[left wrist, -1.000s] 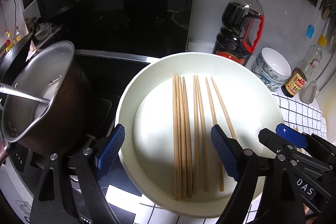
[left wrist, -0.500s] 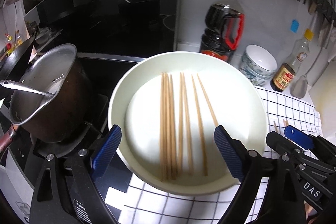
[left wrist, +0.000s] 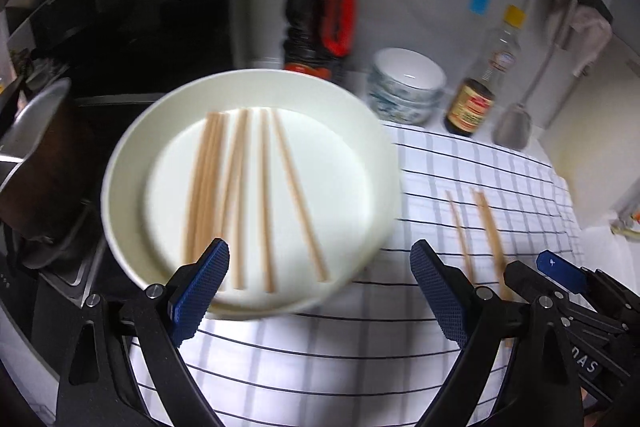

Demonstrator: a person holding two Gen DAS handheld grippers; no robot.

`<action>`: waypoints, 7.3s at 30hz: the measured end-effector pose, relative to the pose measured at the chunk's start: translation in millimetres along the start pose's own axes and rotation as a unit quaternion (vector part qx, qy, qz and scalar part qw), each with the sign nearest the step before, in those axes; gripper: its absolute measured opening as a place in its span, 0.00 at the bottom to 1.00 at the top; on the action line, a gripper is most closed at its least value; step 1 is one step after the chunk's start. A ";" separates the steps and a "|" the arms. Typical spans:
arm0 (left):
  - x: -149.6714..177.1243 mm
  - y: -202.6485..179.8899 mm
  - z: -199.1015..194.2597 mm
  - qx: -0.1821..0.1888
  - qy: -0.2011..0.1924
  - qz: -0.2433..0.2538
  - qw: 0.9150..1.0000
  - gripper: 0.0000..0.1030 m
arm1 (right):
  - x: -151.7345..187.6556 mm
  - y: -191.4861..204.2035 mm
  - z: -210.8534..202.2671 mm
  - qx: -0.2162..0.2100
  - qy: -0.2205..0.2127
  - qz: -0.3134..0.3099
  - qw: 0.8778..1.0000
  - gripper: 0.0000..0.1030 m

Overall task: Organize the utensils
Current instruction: 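Withdraw both open tools from the dish toward the remaining chopsticks, then lower both open tools around single chopsticks on the grid cloth, then close the right tool on one chopstick while the left tool grasps another, then carry both held chopsticks over the white oval dish and lower them, then open both tools to drop the chopsticks into the dish, then withdraw both open tools from the dish toward the last chopsticks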

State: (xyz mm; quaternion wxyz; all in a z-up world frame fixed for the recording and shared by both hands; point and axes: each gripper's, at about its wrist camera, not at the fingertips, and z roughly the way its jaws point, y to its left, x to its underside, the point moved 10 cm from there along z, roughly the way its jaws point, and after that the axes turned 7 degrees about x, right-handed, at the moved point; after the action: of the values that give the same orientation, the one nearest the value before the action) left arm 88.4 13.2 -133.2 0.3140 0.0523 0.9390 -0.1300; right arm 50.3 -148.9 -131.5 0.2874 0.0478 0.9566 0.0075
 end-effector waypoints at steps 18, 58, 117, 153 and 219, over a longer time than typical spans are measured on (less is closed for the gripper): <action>39.0 -104.8 59.3 0.028 0.020 0.054 0.998 0.88 | 35.8 -115.0 64.7 0.039 0.025 0.034 0.998 0.53; 65.1 -123.6 139.5 -0.018 0.063 0.052 0.997 0.88 | 24.5 -143.0 107.2 0.061 0.006 -0.032 0.998 0.30; -42.3 2.3 -5.2 -0.012 -0.032 0.029 0.999 0.07 | -75.2 52.7 9.6 -0.059 -0.079 -0.049 0.994 0.06; -48.7 149.3 85.1 -0.044 0.058 -0.046 0.996 0.11 | -82.0 202.6 136.6 -0.073 0.075 -0.105 0.989 0.06; 27.2 -66.5 8.4 0.014 -0.011 0.035 0.999 0.87 | 20.7 -80.5 39.2 0.054 0.011 0.000 0.999 0.47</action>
State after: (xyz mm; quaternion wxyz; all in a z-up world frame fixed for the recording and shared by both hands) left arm 59.6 -52.6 -142.0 0.3281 0.0879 0.9311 -0.1326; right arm 47.7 -227.5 -178.9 0.2736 0.0633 0.9588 -0.0431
